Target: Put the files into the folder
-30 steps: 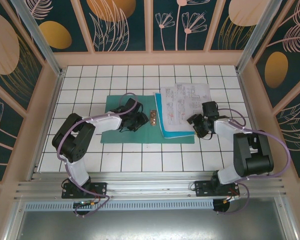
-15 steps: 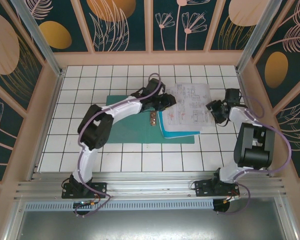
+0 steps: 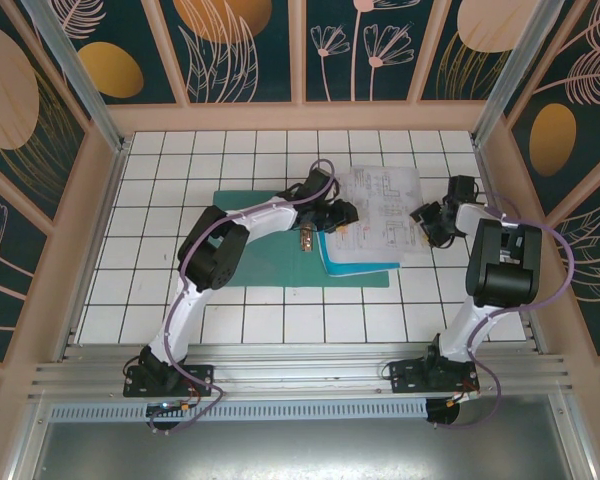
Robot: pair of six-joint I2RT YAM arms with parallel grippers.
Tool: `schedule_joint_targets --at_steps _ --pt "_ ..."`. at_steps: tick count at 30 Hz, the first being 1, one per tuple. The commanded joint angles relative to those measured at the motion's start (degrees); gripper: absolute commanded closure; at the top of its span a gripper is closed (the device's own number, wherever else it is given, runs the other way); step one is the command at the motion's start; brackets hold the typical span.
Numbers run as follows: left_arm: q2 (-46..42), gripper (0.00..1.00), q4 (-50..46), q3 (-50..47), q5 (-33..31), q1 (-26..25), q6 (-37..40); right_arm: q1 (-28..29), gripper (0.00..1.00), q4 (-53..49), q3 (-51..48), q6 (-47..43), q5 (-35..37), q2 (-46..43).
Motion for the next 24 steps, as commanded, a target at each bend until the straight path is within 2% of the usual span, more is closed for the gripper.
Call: schedule_joint_targets --at_steps 1,11,16,21,24 --pt "1.5 0.61 -0.8 -0.6 0.9 -0.3 1.6 0.2 0.42 -0.1 0.7 -1.6 -0.8 0.8" --pt "2.9 0.61 -1.6 -0.9 0.8 -0.5 2.7 2.0 0.42 0.8 0.1 -1.3 -2.4 1.3" --pt "2.8 0.64 -1.5 -0.8 0.8 -0.5 2.9 2.4 0.42 0.9 -0.3 -0.8 -2.8 0.5" --pt "1.6 0.76 -1.6 -0.9 -0.2 -0.5 3.6 2.4 0.42 0.5 -0.2 -0.9 -2.6 0.0" --pt "0.6 0.89 -1.5 -0.6 -0.6 -0.5 3.8 2.4 0.42 0.1 0.0 -1.2 -2.0 -0.5"
